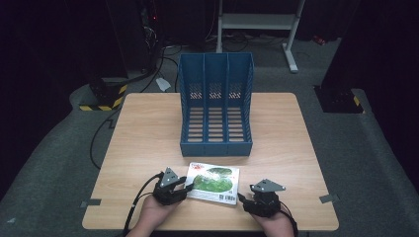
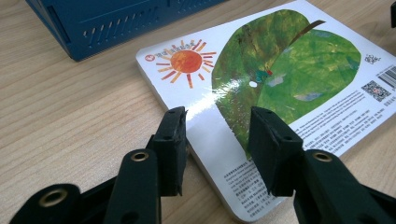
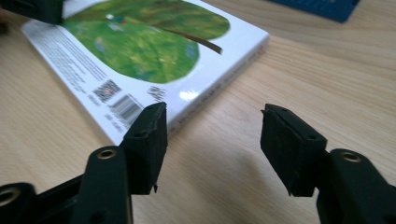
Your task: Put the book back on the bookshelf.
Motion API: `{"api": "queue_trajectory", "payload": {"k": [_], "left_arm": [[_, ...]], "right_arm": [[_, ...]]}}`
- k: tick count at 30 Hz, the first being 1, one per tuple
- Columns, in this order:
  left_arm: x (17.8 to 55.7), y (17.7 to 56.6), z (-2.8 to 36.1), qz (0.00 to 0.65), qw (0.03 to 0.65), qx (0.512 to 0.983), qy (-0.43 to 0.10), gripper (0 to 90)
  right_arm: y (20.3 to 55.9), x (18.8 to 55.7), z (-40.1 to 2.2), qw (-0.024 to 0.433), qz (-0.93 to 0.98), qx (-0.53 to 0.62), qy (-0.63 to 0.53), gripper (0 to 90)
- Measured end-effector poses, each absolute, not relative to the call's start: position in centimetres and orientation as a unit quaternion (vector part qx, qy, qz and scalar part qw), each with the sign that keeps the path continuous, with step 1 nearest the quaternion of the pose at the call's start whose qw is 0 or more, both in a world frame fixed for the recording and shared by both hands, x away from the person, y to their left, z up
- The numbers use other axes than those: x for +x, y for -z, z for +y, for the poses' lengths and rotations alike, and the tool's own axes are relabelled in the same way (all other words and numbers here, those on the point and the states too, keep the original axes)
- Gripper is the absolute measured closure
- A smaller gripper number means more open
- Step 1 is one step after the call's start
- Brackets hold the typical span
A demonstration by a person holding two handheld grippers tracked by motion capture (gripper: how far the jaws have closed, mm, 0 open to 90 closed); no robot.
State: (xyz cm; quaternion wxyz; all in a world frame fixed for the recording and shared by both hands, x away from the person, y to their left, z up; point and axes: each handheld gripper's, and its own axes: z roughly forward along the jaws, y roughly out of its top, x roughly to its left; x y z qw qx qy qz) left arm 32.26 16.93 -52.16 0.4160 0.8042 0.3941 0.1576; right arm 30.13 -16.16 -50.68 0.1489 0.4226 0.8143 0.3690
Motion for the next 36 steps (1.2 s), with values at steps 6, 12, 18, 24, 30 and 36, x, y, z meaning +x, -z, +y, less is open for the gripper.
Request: {"api": "queue_trajectory", "payload": {"k": [6, 12, 18, 24, 30, 36], "left_arm": [[32.3, 52.2, 17.0, 0.398, 0.417, 0.802, -0.156, 52.7], [32.3, 52.3, 17.1, 0.405, 0.417, 0.799, -0.154, 50.7], [32.3, 52.3, 17.2, 0.412, 0.416, 0.796, -0.158, 47.1], [32.4, 52.3, 17.1, 0.421, 0.409, 0.792, -0.17, 40.7], [32.4, 52.3, 16.9, 0.428, 0.408, 0.789, -0.168, 38.9], [32.3, 52.4, 16.5, 0.431, 0.402, 0.788, -0.18, 32.2]], "right_arm": [[50.3, 29.9, -15.0, 0.128, 0.816, 0.402, -0.396, 33.5], [51.1, 30.1, -13.7, 0.113, 0.837, 0.383, -0.373, 27.4], [51.8, 30.2, -13.3, 0.112, 0.85, 0.376, -0.351, 25.3], [51.7, 30.4, -13.6, 0.12, 0.848, 0.377, -0.352, 27.8], [51.7, 30.6, -14.2, 0.126, 0.84, 0.394, -0.352, 28.7], [51.5, 30.6, -14.2, 0.117, 0.832, 0.392, -0.375, 27.2]]}}
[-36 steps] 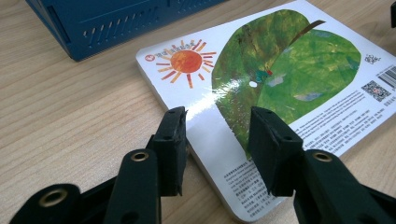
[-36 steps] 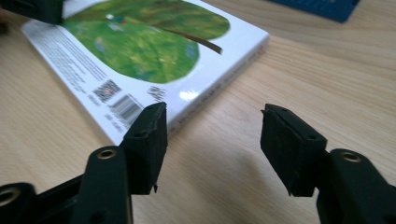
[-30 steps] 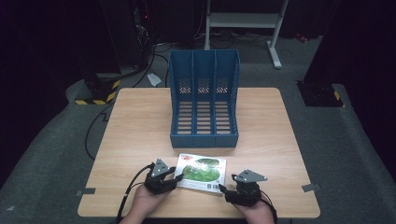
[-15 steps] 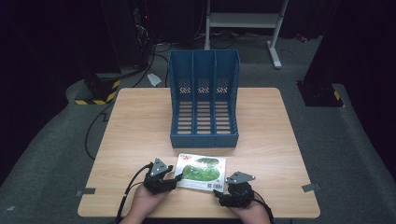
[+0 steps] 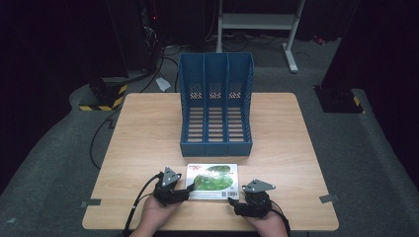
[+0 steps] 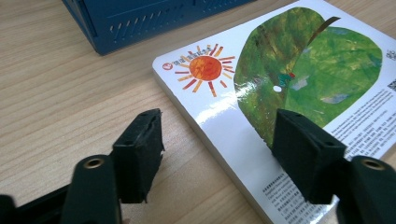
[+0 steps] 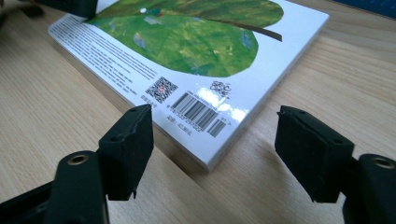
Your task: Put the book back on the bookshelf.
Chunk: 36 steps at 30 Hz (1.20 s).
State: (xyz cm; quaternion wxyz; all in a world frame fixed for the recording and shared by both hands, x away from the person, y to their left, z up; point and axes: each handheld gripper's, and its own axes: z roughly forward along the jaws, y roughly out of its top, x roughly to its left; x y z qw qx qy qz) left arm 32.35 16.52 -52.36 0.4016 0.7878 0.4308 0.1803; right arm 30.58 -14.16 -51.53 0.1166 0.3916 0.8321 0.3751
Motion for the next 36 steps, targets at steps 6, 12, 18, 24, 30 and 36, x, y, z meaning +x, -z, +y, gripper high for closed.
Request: {"api": "queue_trajectory", "payload": {"k": [6, 12, 18, 24, 30, 36], "left_arm": [[32.5, 52.4, 15.9, 0.446, 0.402, 0.783, -0.163, 30.7], [32.8, 52.6, 15.4, 0.463, 0.41, 0.773, -0.141, 30.0], [33.0, 52.5, 15.3, 0.484, 0.415, 0.76, -0.127, 31.0], [33.1, 52.5, 15.7, 0.507, 0.428, 0.74, -0.108, 34.8], [33.1, 52.4, 16.2, 0.519, 0.446, 0.723, -0.094, 38.3], [32.9, 52.0, 16.6, 0.515, 0.467, 0.713, -0.094, 40.1]], "right_arm": [[52.0, 30.7, -13.3, 0.118, 0.837, 0.392, -0.362, 24.0], [52.1, 30.6, -12.5, 0.13, 0.843, 0.382, -0.356, 23.2], [52.1, 30.7, -12.4, 0.13, 0.842, 0.382, -0.359, 22.8], [52.1, 30.7, -12.2, 0.133, 0.842, 0.384, -0.356, 22.3], [52.1, 30.7, -12.1, 0.132, 0.842, 0.384, -0.354, 21.4], [52.1, 30.7, -12.0, 0.128, 0.843, 0.382, -0.355, 17.8]]}}
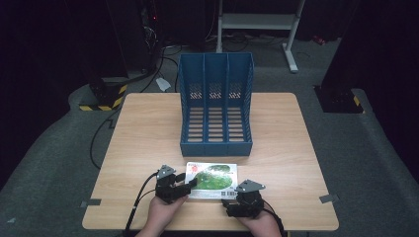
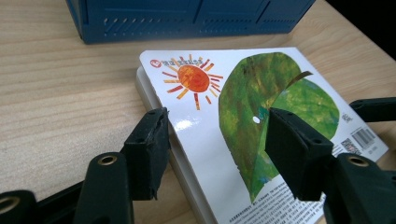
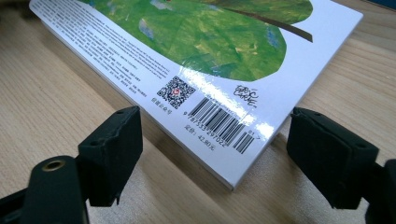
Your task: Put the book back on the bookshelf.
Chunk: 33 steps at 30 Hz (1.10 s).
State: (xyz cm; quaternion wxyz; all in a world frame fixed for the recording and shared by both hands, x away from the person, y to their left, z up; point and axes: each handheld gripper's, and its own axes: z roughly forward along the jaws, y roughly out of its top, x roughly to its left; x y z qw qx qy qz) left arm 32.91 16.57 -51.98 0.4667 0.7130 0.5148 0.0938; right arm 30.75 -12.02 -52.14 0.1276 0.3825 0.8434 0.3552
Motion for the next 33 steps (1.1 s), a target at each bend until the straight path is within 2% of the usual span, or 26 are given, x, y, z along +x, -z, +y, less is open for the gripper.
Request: {"api": "queue_trajectory", "payload": {"k": [4, 16, 19, 20, 21, 26, 33], "left_arm": [[32.7, 51.6, 16.7, 0.508, 0.483, 0.706, -0.098, 41.0], [32.1, 50.7, 17.0, 0.486, 0.52, 0.694, -0.11, 43.9], [31.9, 50.4, 16.9, 0.475, 0.53, 0.693, -0.116, 44.4], [31.9, 50.4, 16.9, 0.475, 0.53, 0.693, -0.116, 47.0], [31.9, 50.4, 16.7, 0.465, 0.535, 0.698, -0.103, 47.0], [31.7, 50.6, 15.7, 0.446, 0.519, 0.721, -0.111, 46.6], [31.9, 50.6, 16.2, 0.453, 0.515, 0.719, -0.112, 44.4]], "right_arm": [[52.2, 30.7, -11.9, 0.127, 0.845, 0.382, -0.353, 15.0], [52.2, 30.6, -11.7, 0.137, 0.846, 0.38, -0.349, 15.0], [52.3, 30.5, -11.7, 0.14, 0.843, 0.384, -0.349, 16.3], [52.3, 30.5, -11.7, 0.14, 0.843, 0.384, -0.349, 16.3], [52.3, 30.5, -11.7, 0.141, 0.843, 0.385, -0.349, 16.8], [52.2, 30.6, -12.1, 0.135, 0.829, 0.403, -0.364, 24.3], [52.2, 30.5, -12.1, 0.135, 0.828, 0.404, -0.365, 25.1]]}}
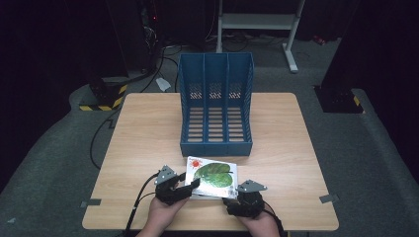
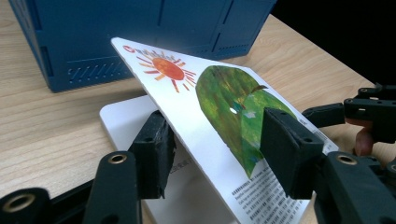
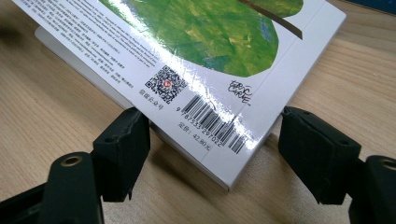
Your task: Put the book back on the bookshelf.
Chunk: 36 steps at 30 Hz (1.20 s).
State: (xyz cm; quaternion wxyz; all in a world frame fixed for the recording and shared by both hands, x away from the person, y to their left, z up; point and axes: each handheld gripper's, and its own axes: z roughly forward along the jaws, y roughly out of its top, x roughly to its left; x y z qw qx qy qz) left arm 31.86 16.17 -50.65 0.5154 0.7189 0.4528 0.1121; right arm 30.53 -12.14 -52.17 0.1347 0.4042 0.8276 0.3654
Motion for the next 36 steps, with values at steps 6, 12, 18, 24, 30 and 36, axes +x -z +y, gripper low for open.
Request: {"api": "queue_trajectory", "payload": {"k": [6, 12, 18, 24, 30, 36], "left_arm": [[32.3, 51.4, 16.2, 0.468, 0.492, 0.728, -0.096, 41.4], [32.4, 52.0, 16.2, 0.482, 0.472, 0.73, -0.11, 34.9], [32.6, 52.3, 16.1, 0.493, 0.461, 0.73, -0.104, 31.8], [32.6, 52.3, 16.2, 0.497, 0.461, 0.728, -0.103, 31.6], [32.6, 52.5, 16.3, 0.509, 0.454, 0.725, -0.094, 33.2], [32.5, 52.0, 16.7, 0.511, 0.471, 0.713, -0.092, 36.0]], "right_arm": [[52.2, 30.5, -12.1, 0.137, 0.829, 0.403, -0.363, 25.1], [52.2, 30.4, -12.0, 0.145, 0.834, 0.394, -0.358, 25.0], [52.2, 30.4, -11.9, 0.147, 0.836, 0.392, -0.356, 24.9], [52.2, 30.3, -11.9, 0.147, 0.835, 0.393, -0.356, 24.9], [52.3, 30.3, -11.8, 0.149, 0.837, 0.39, -0.353, 24.8], [52.2, 30.4, -11.9, 0.138, 0.836, 0.392, -0.358, 21.9]]}}
